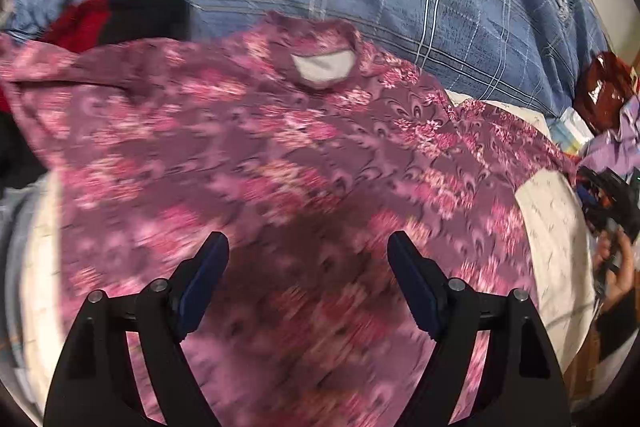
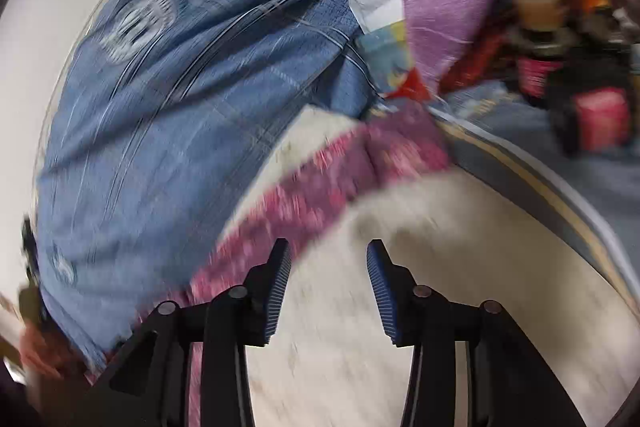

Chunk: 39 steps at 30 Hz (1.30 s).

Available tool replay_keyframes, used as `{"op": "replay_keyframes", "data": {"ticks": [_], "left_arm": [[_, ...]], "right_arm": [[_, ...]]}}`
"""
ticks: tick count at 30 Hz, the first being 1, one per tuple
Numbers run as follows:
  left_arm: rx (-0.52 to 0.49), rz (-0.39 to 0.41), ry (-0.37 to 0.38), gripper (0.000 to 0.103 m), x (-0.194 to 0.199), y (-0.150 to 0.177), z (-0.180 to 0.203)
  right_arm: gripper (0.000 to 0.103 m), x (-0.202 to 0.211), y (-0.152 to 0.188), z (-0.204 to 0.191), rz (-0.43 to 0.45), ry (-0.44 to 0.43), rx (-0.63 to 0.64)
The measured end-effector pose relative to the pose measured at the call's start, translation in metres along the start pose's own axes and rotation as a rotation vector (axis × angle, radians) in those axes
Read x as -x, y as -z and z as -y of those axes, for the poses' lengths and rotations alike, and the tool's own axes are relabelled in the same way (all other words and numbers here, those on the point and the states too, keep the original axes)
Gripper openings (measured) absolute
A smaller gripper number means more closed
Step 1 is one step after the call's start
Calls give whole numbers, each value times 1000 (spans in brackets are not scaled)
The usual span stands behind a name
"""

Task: Fold small clothes

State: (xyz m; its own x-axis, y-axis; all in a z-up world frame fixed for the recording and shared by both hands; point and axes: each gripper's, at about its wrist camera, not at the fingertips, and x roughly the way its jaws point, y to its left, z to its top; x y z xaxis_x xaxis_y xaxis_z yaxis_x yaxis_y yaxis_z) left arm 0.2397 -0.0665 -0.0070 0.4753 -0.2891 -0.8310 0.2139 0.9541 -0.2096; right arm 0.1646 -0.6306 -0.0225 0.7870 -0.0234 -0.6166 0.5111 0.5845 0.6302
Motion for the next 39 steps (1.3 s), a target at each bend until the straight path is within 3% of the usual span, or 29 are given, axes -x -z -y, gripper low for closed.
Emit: {"op": "replay_keyframes", "data": {"ticks": [1, 3, 4, 5, 6, 8, 9, 10, 12, 13, 15, 17, 18, 19, 21, 23, 24, 26, 30, 35, 39], "left_arm": [[0, -5, 5, 82, -6, -1, 3], [-12, -24, -10, 82, -19, -8, 8], [-19, -27, -17, 82, -22, -11, 9], [-22, -24, -21, 82, -24, -15, 10], [-22, 3, -23, 82, -20, -18, 7], [-8, 47, -39, 82, -18, -23, 1], [7, 60, -54, 82, -21, -24, -4], [22, 48, -69, 82, -31, -24, -9], [58, -40, -96, 82, -57, -24, -16], [44, -44, -117, 82, -62, -23, -15], [-21, -8, -138, 82, -54, -21, -6], [-34, -2, -84, 82, -45, -17, -3], [-32, 7, -62, 82, -40, -14, -2], [-34, 18, -47, 82, -37, -11, -2], [-61, 51, -61, 82, -32, -6, 2], [-74, 68, -78, 82, -29, -4, 5], [-73, 73, -76, 82, -29, -3, 5], [-62, 85, -69, 82, -30, -3, 3], [-26, 93, -38, 82, -27, -7, -12], [17, 111, -25, 82, -20, -13, -23], [0, 146, -69, 82, -7, -17, -29]], "right_arm": [[53, -14, -6, -1, 6, 19, -15], [54, -37, -19, 4, 7, 66, -83], [47, -46, -23, 9, 8, 65, -126], [33, -51, -30, 12, 9, 47, -153], [8, -50, -39, 11, 15, 24, -134], [7, -29, -59, -6, 127, 1, -11], [7, -20, -68, -10, 190, 26, 44], [8, -22, -74, -8, 189, 64, 49], [8, -50, -81, 13, 48, 152, 4], [14, -64, -78, 24, -36, 204, -25], [17, -64, -71, 40, -74, 128, -101], [39, -46, -67, 51, 5, 22, -168], [56, -41, -67, 55, 28, 13, -181], [59, -39, -68, 57, 47, 25, -192], [58, -43, -73, 57, 47, 55, -193], [32, -46, -76, 51, 61, 117, -148], [15, -47, -78, 46, 65, 155, -112], [15, -39, -74, 21, 112, 199, -10], [14, -16, -54, -41, 182, 201, 213], [13, -18, -6, -118, 116, 90, 351], [12, -31, 48, -164, 22, -5, 400]]}}
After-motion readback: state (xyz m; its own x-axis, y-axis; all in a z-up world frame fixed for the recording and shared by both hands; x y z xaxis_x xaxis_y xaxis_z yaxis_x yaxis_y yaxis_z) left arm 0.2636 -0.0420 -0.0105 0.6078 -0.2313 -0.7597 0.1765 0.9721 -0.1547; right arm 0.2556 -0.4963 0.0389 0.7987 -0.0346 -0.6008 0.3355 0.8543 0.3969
